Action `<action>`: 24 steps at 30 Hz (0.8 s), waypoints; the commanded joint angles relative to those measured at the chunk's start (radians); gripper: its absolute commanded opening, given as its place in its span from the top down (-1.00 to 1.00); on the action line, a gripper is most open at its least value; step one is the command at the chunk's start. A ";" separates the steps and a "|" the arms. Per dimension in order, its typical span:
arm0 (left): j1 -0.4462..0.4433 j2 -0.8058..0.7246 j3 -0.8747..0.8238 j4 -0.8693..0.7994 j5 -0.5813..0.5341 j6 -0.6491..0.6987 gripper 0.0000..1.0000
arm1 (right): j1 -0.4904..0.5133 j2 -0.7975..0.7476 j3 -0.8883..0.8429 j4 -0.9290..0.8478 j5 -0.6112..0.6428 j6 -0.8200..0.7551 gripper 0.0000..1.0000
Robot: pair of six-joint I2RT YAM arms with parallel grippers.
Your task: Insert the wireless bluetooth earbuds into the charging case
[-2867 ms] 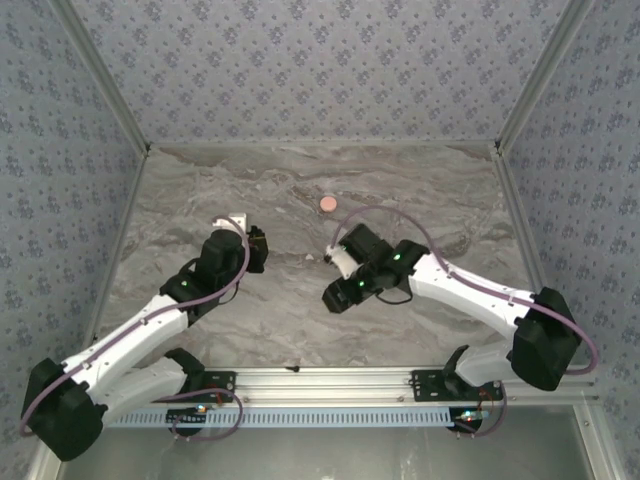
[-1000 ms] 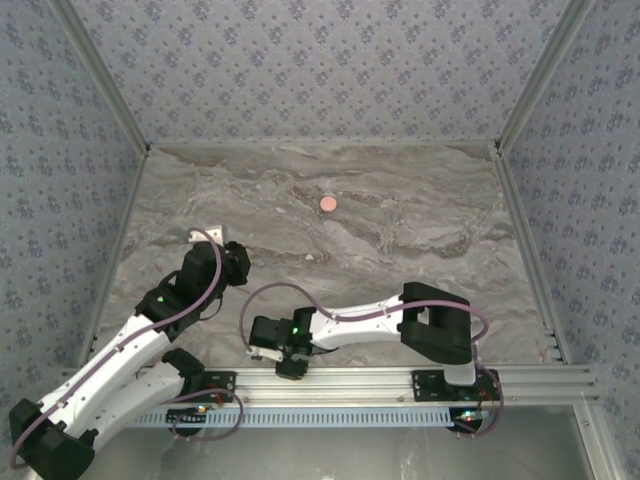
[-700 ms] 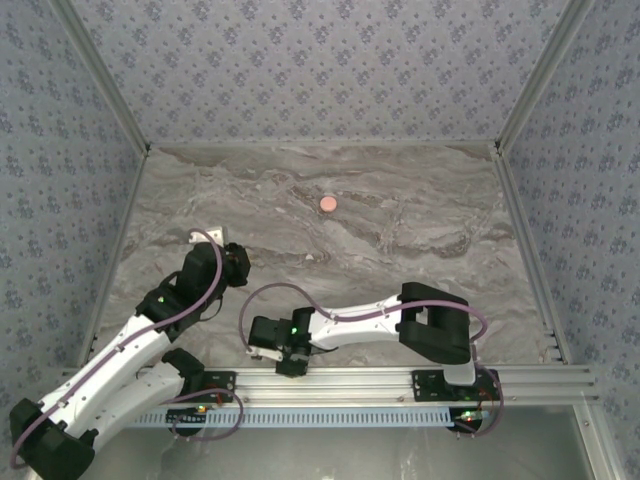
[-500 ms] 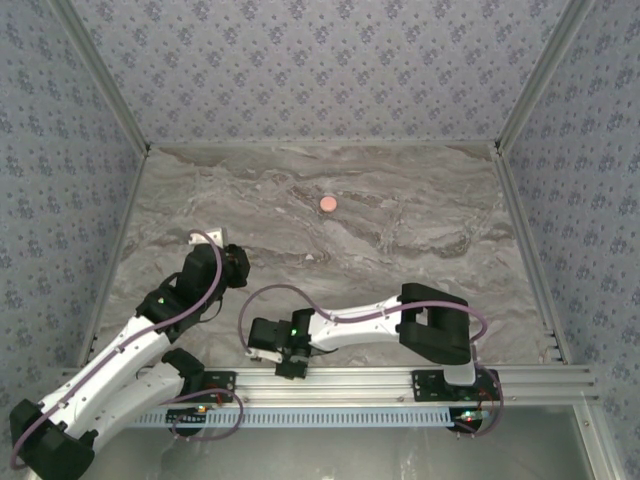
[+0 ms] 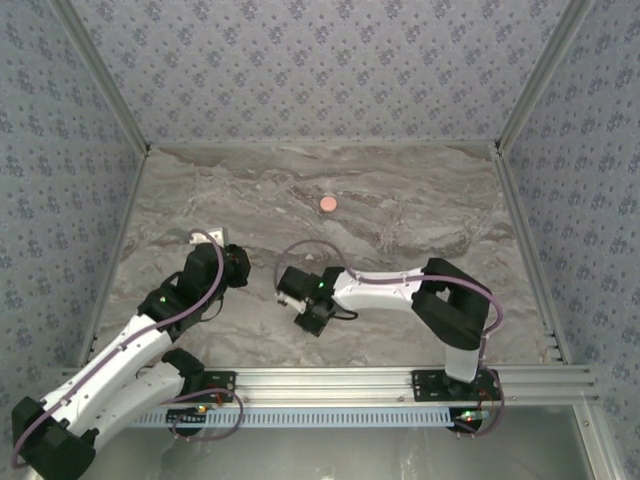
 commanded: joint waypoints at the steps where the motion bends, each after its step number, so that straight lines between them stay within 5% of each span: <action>1: 0.004 0.017 -0.002 0.051 0.029 0.012 0.47 | -0.073 -0.019 -0.019 0.007 0.000 0.066 0.81; 13: 0.003 0.092 0.003 0.116 0.105 0.024 0.47 | -0.274 0.011 -0.022 0.009 -0.045 0.146 0.66; 18: 0.004 0.114 0.010 0.127 0.115 0.030 0.47 | -0.300 -0.011 -0.021 0.005 -0.063 0.159 0.33; 24: 0.004 0.137 0.027 0.127 0.125 0.041 0.47 | -0.296 -0.094 -0.002 -0.046 -0.078 0.146 0.24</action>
